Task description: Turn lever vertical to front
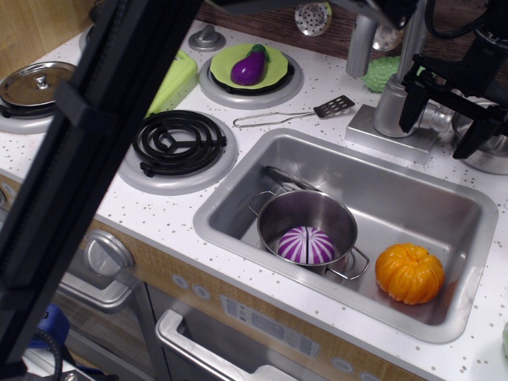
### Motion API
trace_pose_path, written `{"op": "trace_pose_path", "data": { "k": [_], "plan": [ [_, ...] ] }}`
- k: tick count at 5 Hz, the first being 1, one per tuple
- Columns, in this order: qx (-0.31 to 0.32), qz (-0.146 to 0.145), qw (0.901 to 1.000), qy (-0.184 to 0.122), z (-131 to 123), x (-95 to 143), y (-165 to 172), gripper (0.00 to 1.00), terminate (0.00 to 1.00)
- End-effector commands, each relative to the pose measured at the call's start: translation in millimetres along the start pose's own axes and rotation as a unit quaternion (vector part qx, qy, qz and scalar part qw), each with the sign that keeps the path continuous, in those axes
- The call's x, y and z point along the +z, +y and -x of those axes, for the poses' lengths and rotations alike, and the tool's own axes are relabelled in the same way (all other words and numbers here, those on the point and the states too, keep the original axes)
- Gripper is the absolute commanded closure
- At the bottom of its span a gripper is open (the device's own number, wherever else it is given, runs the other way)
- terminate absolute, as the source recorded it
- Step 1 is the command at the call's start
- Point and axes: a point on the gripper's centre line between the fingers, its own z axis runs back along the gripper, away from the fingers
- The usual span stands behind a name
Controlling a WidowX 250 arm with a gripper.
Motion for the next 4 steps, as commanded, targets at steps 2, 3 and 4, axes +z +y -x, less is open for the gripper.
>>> {"op": "trace_pose_path", "data": {
  "k": [2,3,4],
  "plan": [
    [-0.003,0.006,0.9999,-0.014,-4.4,9.5,2.1,0.0,0.0],
    [0.016,0.001,0.9989,-0.043,-5.8,17.2,3.0,0.0,0.0],
    [0.015,0.007,0.9964,-0.083,-12.4,30.6,6.9,0.0,0.0]
  ]
}}
